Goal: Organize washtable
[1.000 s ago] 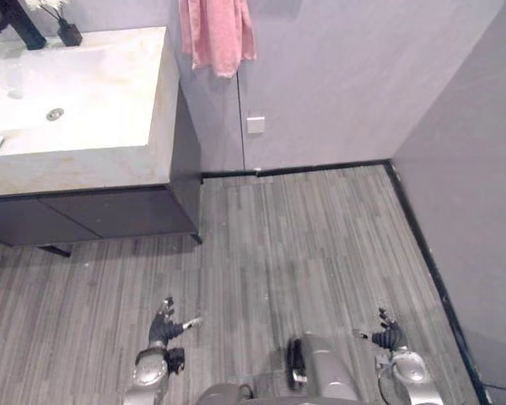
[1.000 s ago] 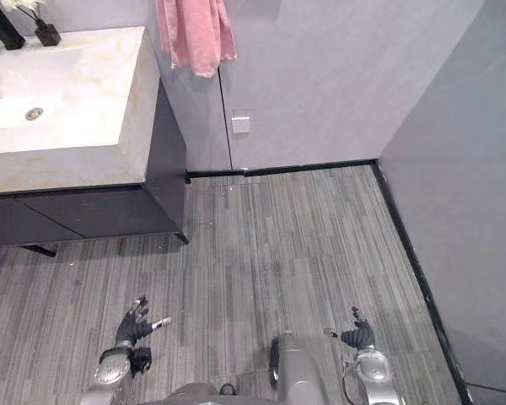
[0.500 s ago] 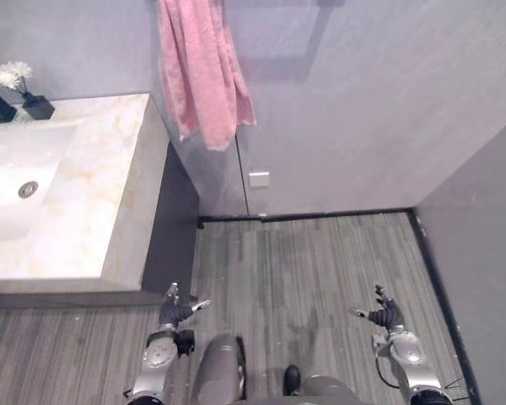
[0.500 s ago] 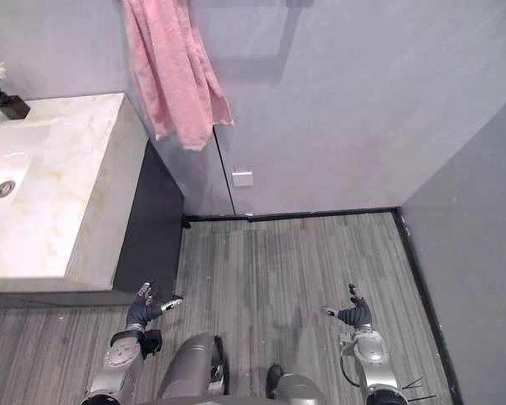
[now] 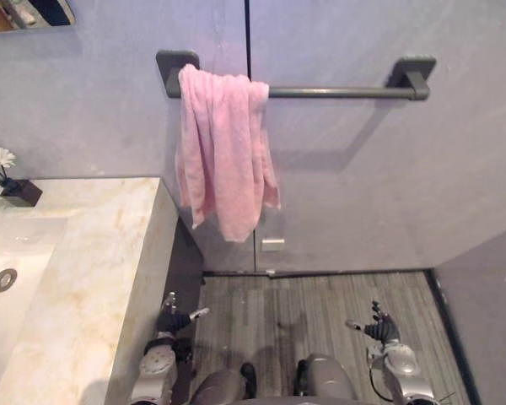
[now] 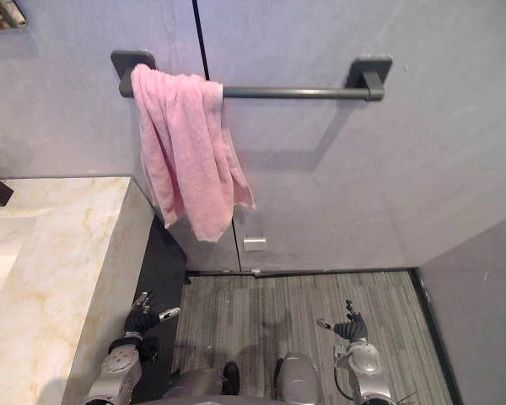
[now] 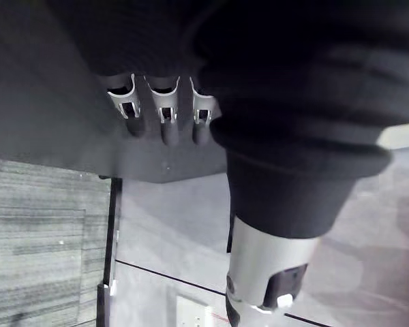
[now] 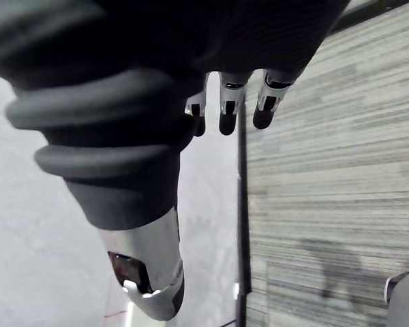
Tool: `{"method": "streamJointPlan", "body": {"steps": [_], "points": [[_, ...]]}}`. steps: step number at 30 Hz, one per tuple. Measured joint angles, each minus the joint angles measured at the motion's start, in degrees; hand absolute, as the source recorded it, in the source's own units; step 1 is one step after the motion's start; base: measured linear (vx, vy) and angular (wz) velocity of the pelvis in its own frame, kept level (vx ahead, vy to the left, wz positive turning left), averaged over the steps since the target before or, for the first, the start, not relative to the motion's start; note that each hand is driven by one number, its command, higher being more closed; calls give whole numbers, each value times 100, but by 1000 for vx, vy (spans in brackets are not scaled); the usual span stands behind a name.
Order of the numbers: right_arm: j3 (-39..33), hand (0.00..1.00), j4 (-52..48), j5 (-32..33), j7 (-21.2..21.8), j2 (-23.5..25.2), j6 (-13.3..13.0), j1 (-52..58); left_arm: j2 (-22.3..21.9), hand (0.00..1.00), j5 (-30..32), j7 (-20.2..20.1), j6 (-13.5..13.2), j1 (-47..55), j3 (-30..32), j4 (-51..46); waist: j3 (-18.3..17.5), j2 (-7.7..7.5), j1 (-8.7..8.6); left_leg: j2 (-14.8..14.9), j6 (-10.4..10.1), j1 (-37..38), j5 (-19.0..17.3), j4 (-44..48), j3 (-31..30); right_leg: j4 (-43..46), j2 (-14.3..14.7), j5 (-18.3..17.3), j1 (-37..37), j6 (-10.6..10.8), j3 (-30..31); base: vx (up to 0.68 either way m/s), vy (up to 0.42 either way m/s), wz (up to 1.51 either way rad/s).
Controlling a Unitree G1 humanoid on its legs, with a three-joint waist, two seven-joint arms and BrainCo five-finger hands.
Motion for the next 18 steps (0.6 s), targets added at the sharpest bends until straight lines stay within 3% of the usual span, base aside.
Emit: {"method": "streamJointPlan", "body": {"steps": [1,2,4,5,7,8,11,12,13,18], "points": [[-19,0,29,1,-9,74,-4,102,63,0,2,6,-1,10,6,20,-100,-212,28,-114,-143,92,-128,7,-36,-403,-63,776,-53,-224,87,369,-155,54],[-91,0,191,1,-13,53,16,153,-70,0,2,18,48,-21,9,202,-153,-26,29,61,-199,207,-206,15,-198,-300,47,646,93,-249,-68,365,-174,45],[-90,0,182,12,-10,97,13,257,-186,0,3,11,45,63,26,179,-218,111,95,262,-368,166,-309,249,-205,-599,184,537,344,-340,-158,315,-177,22],[-70,0,136,28,-8,165,13,291,-286,0,1,7,47,64,84,132,-178,165,110,422,-542,-190,-411,1091,-173,-733,281,454,491,-425,-241,269,-190,20],[-26,0,-1,71,-11,226,10,373,-391,0,-6,-1,47,72,127,69,-151,190,121,650,-660,-790,-430,2345,-65,-897,393,437,789,-505,-337,231,-160,13],[-31,0,1,75,-16,220,5,430,-427,0,-7,-2,47,108,126,70,-151,179,207,807,-631,-831,-492,2382,37,-984,441,426,1002,-526,-302,233,-114,-13],[-115,0,-8,113,-85,152,-7,347,-456,0,-17,0,47,62,117,26,-150,223,248,911,-673,-874,-475,1480,-18,-1104,439,426,1146,-525,-198,179,-16,-25],[-178,0,-6,117,-126,72,-8,376,-463,0,-59,1,40,68,115,-45,-211,352,232,928,-701,-851,80,640,-169,-1177,508,416,1168,-478,-186,240,253,-14],[-278,0,56,126,-125,135,-2,499,-318,0,-66,-4,32,101,122,-69,-257,271,233,638,-544,-458,358,-299,-145,-1498,238,495,1286,-230,-99,208,269,-2],[-268,0,56,124,-121,185,-4,579,-273,0,-64,-10,47,249,105,-127,-270,251,235,522,-491,-343,432,-484,-161,-1606,153,515,1373,-182,-116,44,73,3]]}}
